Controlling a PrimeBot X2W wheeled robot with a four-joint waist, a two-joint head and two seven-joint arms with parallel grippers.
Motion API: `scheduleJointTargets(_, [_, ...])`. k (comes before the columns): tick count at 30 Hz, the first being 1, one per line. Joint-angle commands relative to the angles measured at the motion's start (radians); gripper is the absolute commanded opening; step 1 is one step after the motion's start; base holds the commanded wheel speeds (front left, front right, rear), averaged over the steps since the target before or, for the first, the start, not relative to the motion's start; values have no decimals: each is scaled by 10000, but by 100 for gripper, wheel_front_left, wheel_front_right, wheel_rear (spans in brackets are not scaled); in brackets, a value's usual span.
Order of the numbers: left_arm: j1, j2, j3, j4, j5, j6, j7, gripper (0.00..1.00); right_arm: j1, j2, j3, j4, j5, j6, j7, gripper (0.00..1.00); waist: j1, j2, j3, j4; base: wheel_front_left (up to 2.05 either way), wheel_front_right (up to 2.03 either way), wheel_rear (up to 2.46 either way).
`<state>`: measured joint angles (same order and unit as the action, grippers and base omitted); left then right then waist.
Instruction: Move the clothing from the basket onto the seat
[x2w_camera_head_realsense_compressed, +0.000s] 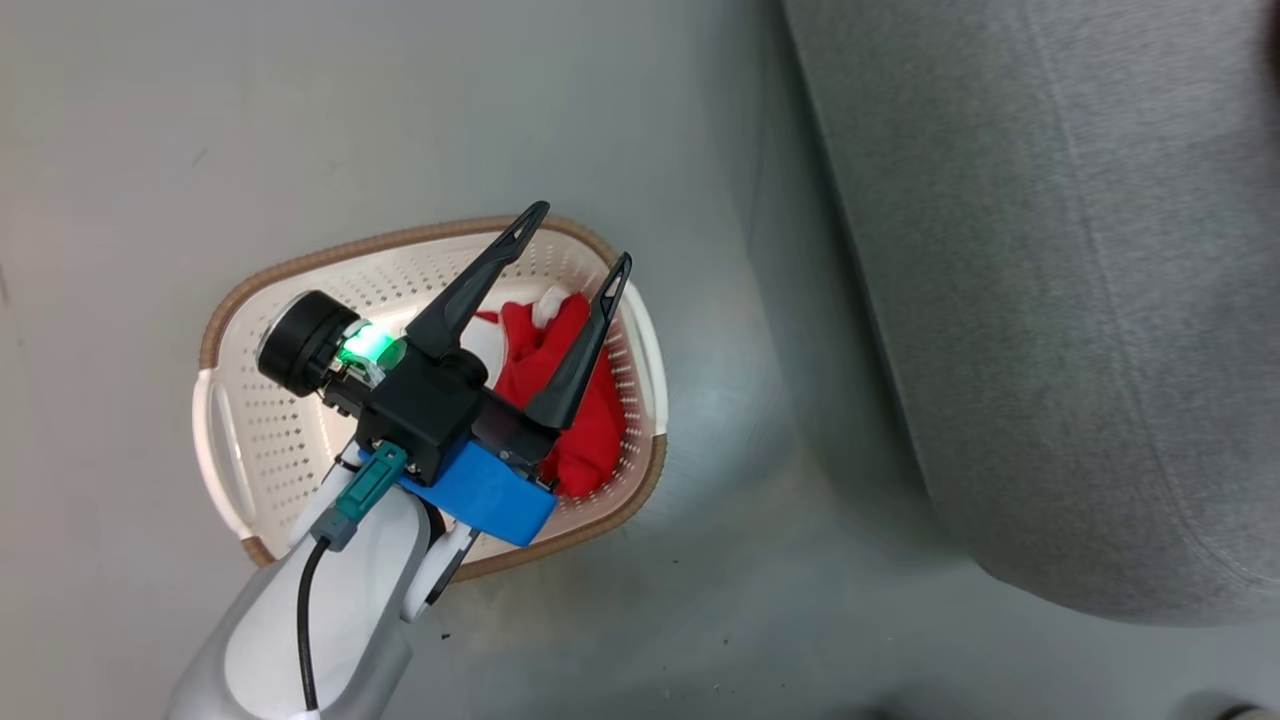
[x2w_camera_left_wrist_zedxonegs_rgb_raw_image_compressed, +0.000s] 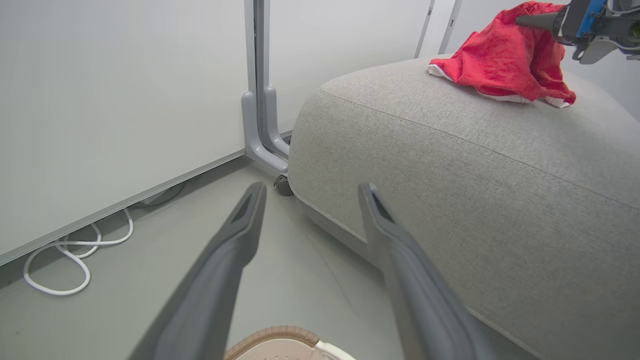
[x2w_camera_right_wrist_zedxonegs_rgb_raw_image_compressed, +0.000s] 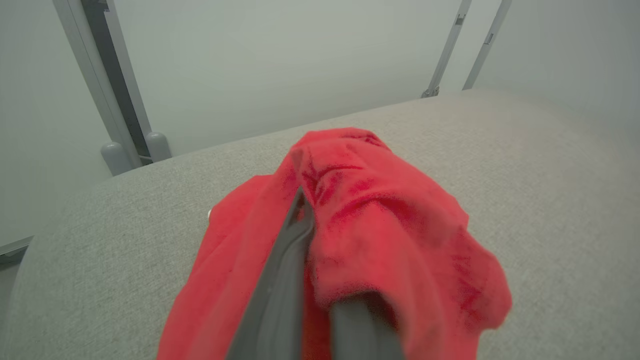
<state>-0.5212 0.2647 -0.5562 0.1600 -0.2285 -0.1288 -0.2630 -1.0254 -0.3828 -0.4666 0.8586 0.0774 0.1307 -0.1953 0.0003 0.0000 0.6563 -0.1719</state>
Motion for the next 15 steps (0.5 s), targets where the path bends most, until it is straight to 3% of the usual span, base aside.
scheduleJointTargets(1, [-245,-16,53,-69,45,-16,-27,100,94,51,-123,163,-150,1,-136,0,-3,0,240,234,0,0,0])
scheduleJointTargets(10, [-333,-156,-17,15,23,-16,-27,100,22,155,-433,894,-683,1,-480,0,-3,0,111,389,0,0,0])
scheduleJointTargets(11, [-317,-169,-11,37,5,-16,-27,100,-7,177,-410,937,-760,1,-516,7,-3,0,69,399,0,0,0])
scheduleJointTargets(13, [-272,-211,6,84,-40,-16,-27,100,-29,181,-363,1020,-888,1,-546,74,-3,0,-47,418,0,0,0])
scheduleJointTargets(14, [-246,-240,16,107,-66,-16,-27,100,-24,159,-347,1052,-957,1,-550,100,-3,0,-110,433,0,0,0])
scheduleJointTargets(15, [-214,-292,46,117,-96,-16,-27,100,-5,142,-347,1090,-1024,1,-573,100,-3,0,-193,455,0,0,0])
